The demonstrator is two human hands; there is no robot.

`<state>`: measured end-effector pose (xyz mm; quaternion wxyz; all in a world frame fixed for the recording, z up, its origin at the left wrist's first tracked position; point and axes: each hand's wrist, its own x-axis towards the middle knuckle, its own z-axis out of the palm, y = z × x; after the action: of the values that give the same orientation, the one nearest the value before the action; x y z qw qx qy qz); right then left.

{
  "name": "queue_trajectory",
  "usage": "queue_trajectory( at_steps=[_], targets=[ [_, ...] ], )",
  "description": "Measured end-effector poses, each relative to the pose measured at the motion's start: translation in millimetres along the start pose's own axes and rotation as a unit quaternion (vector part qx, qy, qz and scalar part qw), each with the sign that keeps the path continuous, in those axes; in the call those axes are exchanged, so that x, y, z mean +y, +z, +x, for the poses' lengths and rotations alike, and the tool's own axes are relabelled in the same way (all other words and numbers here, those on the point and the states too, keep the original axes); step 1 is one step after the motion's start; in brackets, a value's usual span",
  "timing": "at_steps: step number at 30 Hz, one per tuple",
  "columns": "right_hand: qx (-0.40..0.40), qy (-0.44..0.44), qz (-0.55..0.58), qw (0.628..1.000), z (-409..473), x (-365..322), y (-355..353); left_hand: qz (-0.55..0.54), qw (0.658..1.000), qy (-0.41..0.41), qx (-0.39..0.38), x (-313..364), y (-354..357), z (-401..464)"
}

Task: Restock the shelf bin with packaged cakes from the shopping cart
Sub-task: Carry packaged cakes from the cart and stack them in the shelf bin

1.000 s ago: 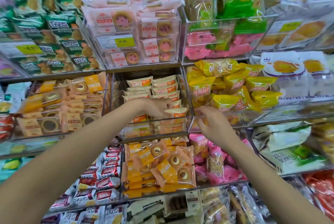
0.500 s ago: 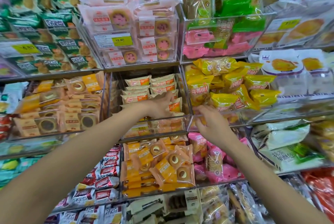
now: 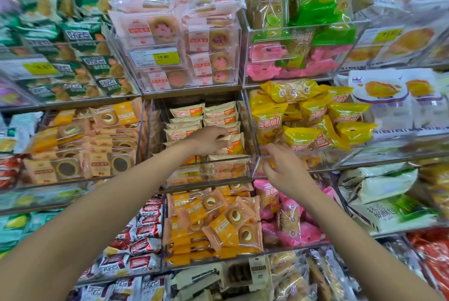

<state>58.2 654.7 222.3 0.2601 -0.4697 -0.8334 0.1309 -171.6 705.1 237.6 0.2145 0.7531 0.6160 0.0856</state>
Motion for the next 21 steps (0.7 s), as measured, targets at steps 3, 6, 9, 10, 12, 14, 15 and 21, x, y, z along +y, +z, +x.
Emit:
queue_trajectory(
  at_steps=[3, 6, 9, 10, 12, 14, 15, 21],
  targets=[
    [0.002, 0.0, 0.003, 1.0, 0, -1, 0, 0.002, 0.993, 0.023, 0.119, 4, -2, -2],
    [0.004, -0.002, 0.005, 1.0, -1, -1, 0, 0.072, 0.974, 0.05, 0.211, 4, -11, 1],
    [0.001, -0.002, 0.0, 1.0, -1, 0, 0, 0.132, 0.962, 0.028, 0.239, -9, -22, -1],
    [0.0, -0.002, -0.001, 1.0, 0, 0, 0, 0.111, 0.964, -0.004, 0.241, -14, -27, -2],
    [0.002, -0.001, -0.001, 1.0, 0, 0, 2, 0.007, 0.976, -0.031, 0.216, -18, -33, -6],
    [0.009, -0.005, -0.002, 1.0, 0, 0, 3, -0.051, 0.99, 0.024, 0.13, -15, -34, -8],
    [0.012, -0.01, -0.004, 1.0, -1, -1, 4, -0.036, 0.996, 0.051, 0.071, -12, -32, -9],
    [0.018, -0.023, -0.006, 1.0, -3, -2, 4, 0.017, 0.998, 0.024, -0.049, -9, -3, -6]
  ],
)
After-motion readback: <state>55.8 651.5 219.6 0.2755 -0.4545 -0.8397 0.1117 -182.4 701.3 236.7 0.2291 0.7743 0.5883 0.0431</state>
